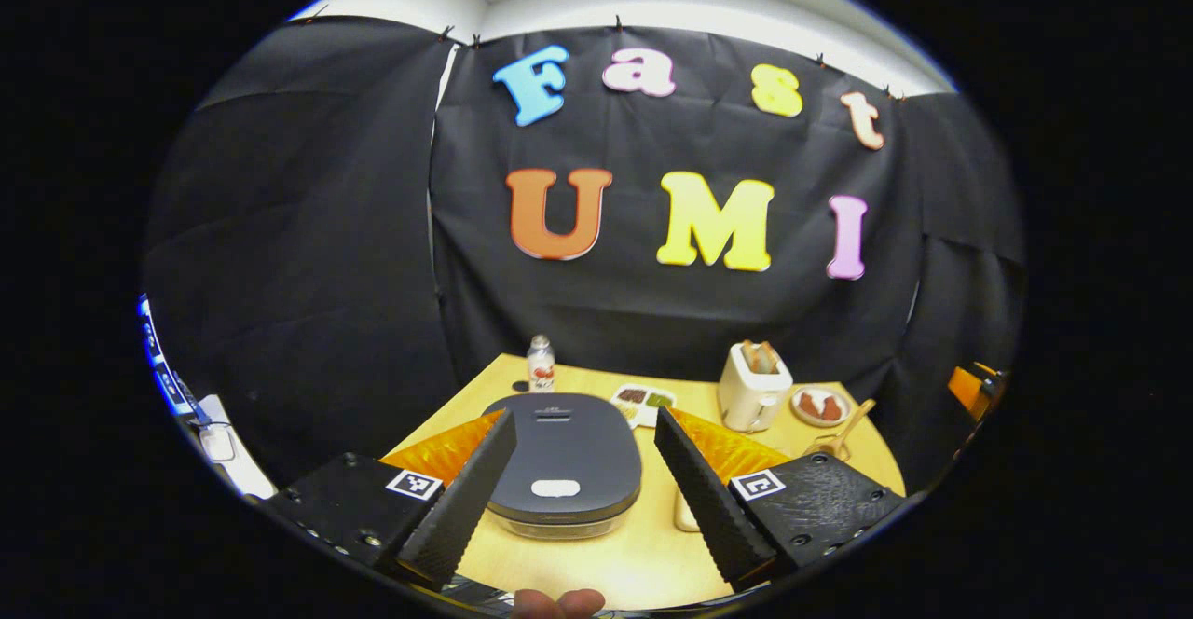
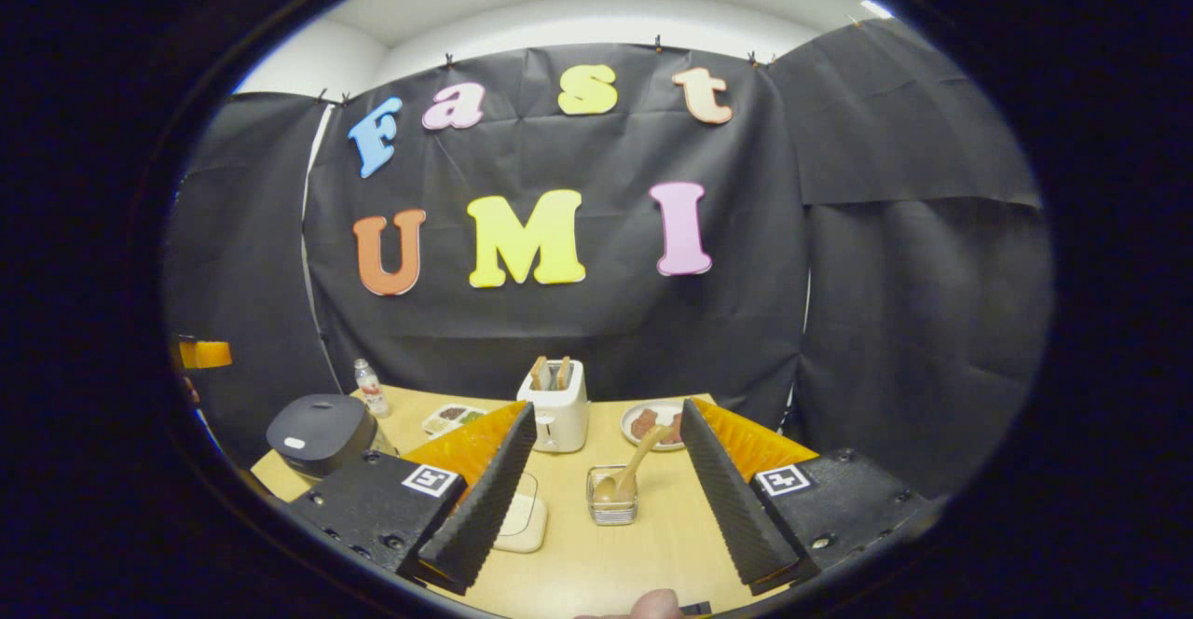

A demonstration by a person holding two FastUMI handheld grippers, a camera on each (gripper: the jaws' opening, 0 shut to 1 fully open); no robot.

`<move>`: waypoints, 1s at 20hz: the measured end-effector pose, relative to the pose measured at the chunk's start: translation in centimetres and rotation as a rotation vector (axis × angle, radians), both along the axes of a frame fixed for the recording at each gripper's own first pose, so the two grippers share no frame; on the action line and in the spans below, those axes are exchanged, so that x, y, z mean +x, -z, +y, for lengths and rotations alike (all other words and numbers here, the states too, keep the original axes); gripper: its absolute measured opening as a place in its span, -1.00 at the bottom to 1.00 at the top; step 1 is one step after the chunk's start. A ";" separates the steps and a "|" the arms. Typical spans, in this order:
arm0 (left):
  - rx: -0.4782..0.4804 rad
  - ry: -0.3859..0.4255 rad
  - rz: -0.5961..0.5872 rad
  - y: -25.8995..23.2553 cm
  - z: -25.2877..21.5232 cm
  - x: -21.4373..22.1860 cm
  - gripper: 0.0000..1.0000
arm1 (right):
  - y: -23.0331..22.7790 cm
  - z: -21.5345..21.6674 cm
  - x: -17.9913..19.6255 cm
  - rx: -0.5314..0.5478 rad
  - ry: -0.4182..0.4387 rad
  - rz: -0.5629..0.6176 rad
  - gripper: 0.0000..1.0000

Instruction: Close the left gripper, press the button to open the rice cooker; take a wooden spoon from the chopstick holder with the right hand, scoop a spoonful of rice and pour it into the rice cooker, then put the wooden spoon back into the chopstick holder.

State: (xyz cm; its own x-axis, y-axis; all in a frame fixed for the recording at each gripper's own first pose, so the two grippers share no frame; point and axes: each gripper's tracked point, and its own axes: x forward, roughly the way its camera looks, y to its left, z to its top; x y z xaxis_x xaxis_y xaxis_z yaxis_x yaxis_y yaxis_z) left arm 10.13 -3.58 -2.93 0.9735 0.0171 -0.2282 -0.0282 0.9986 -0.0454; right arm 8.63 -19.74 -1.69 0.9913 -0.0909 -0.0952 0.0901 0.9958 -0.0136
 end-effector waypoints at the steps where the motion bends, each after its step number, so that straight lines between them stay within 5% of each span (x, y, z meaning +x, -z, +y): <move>1: -0.008 0.020 -0.041 -0.5 -0.2 -1.6 0.94 | -1.0 0.4 -1.6 0.003 0.008 -0.027 1.00; 3: 0.002 0.053 -0.091 -1.1 -1.1 -3.7 0.94 | -2.6 1.3 -4.2 -0.010 0.017 -0.065 0.86; 4: 0.011 0.069 -0.099 -1.0 -1.6 -4.7 0.75 | -3.2 1.8 -5.7 -0.015 0.018 -0.082 0.87; 5: 0.021 0.083 -0.113 -1.0 -2.2 -5.7 0.92 | -3.8 2.5 -7.1 -0.021 0.015 -0.096 1.00; 6: 0.033 0.095 -0.127 -1.4 -2.8 -6.6 0.90 | -4.1 3.1 -8.3 -0.024 0.011 -0.108 0.87; 9: 0.059 0.150 -0.174 -1.8 -5.0 -9.2 0.89 | -3.7 5.1 -11.7 -0.029 -0.012 -0.121 1.00; 11: 0.068 0.171 -0.185 -1.7 -6.0 -10.6 0.89 | -2.8 6.4 -13.0 -0.035 -0.035 -0.113 0.87; 15: 0.096 0.171 -0.226 -1.7 -6.7 -12.9 0.89 | -2.1 7.5 -14.7 -0.037 -0.050 -0.115 1.00; 17: 0.111 0.178 -0.240 -1.7 -7.3 -13.6 0.89 | -1.6 7.5 -15.2 -0.036 -0.049 -0.117 0.86; 20: 0.120 0.197 -0.246 -1.2 -8.3 -14.6 0.90 | -1.0 7.2 -15.7 -0.034 -0.048 -0.103 1.00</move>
